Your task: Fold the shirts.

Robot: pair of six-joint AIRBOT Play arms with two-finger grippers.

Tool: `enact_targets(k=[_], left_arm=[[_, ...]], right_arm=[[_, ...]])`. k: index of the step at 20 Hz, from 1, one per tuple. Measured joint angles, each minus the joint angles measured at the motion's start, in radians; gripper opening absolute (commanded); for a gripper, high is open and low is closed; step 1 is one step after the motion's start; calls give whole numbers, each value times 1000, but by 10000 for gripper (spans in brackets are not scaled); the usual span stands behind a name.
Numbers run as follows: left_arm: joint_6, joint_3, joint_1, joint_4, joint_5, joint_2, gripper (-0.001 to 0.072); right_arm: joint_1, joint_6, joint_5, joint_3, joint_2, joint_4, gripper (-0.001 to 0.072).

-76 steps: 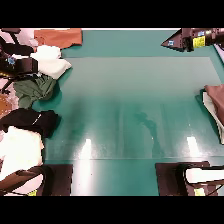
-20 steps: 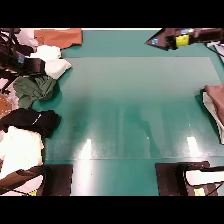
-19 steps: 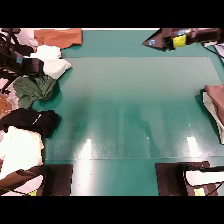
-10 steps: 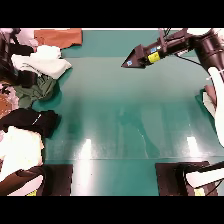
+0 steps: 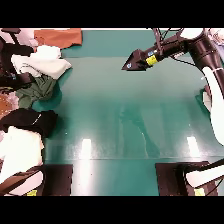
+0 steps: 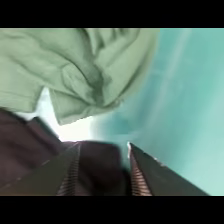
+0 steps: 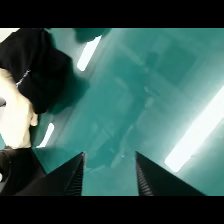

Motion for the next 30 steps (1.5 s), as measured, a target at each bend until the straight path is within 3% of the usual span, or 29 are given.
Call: enact_targets(k=[1,2,5,9,11,13,14,15,16,17,20,23,30], left_arm=[[33,-2,34,-64,8,-28,550],[61,-3,56,-115,11,-59,613],[131,-6,81,-216,12,-172,616],[175,-6,60,-239,74,-286,613],[173,-6,41,-191,131,-319,583],[161,-6,20,-143,191,-340,252],[159,-6,7,-124,220,-347,164],[158,-6,-3,-114,244,-352,113],[158,-6,-13,-100,262,-356,112],[159,-6,-23,-94,280,-358,26],[161,0,-37,-81,290,-362,24],[163,34,-45,-74,204,-324,23],[118,150,-195,-196,-2,22,22]], right_arm=[[-1,0,-3,0,0,-16,406],[-3,0,-8,0,0,-29,406],[-8,0,-23,0,0,-51,406],[-18,0,-22,0,0,-63,406],[-22,0,-10,0,0,-66,406],[-23,0,2,0,0,-69,406],[-21,0,7,0,0,-68,406],[-17,0,13,0,0,-68,406],[-15,2,15,0,0,-68,406],[-12,5,18,0,0,-68,406],[2,20,26,0,0,-66,406],[11,25,39,0,0,-66,406],[-47,28,-59,0,75,-66,403]])
